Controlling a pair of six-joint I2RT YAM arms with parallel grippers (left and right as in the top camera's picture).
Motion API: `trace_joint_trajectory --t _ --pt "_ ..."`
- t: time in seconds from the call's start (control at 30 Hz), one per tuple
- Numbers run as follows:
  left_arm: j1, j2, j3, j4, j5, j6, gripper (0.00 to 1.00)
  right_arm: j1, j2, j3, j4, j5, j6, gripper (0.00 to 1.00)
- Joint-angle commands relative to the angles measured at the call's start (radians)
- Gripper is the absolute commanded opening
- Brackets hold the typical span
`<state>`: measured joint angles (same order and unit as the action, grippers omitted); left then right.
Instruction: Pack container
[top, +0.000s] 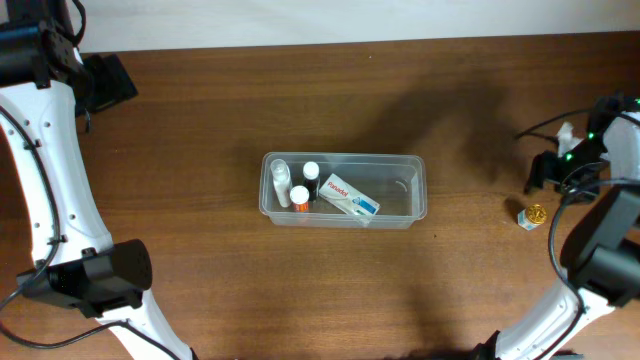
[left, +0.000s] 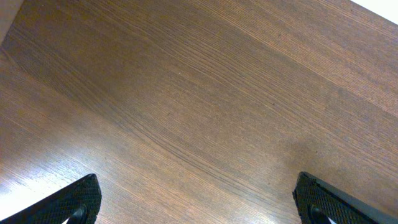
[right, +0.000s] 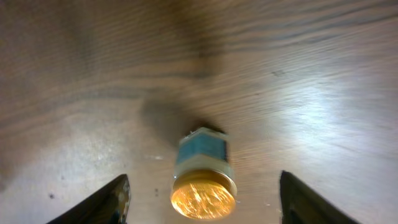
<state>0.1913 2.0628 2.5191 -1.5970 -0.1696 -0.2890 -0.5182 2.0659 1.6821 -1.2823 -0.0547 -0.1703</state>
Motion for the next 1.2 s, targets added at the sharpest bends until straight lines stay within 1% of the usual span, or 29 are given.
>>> trace_joint_trajectory --t 0.0,0.13,0.27,0.4,0.43,0.5,0.67,0.77,0.87,1.0,1.17 --pt "0.005 0.003 0.017 -0.002 -0.008 -0.01 0.99 -0.005 -0.126 0.016 0.018 0.111 0.051 0.75" --pt "0.005 0.003 0.017 -0.002 -0.008 -0.01 0.99 -0.013 -0.216 0.016 0.027 0.109 0.053 0.81" --pt "0.005 0.003 0.017 -0.002 -0.008 -0.01 0.99 -0.014 -0.241 0.005 0.015 0.092 0.055 0.83" --pt "0.005 0.003 0.017 -0.002 -0.008 -0.01 0.99 -0.014 -0.241 -0.089 0.058 0.089 0.056 0.88" --pt "0.005 0.003 0.017 -0.002 -0.008 -0.01 0.99 -0.014 -0.241 -0.122 0.079 0.085 0.056 0.9" --pt "0.005 0.003 0.017 -0.002 -0.008 -0.01 0.99 -0.014 -0.241 -0.179 0.123 0.057 0.055 0.98" --pt "0.005 0.003 0.017 -0.002 -0.008 -0.01 0.99 -0.013 -0.24 -0.287 0.201 -0.066 0.055 0.98" --pt "0.005 0.003 0.017 -0.002 -0.008 -0.01 0.99 -0.013 -0.239 -0.352 0.232 -0.054 0.043 0.98" --pt "0.005 0.003 0.017 -0.002 -0.008 -0.01 0.99 -0.013 -0.238 -0.416 0.267 0.02 0.044 0.99" --pt "0.005 0.003 0.017 -0.002 -0.008 -0.01 0.99 -0.013 -0.23 -0.469 0.318 0.034 0.043 0.93" --pt "0.005 0.003 0.017 -0.002 -0.008 -0.01 0.99 -0.013 -0.225 -0.484 0.403 0.034 0.031 0.87"
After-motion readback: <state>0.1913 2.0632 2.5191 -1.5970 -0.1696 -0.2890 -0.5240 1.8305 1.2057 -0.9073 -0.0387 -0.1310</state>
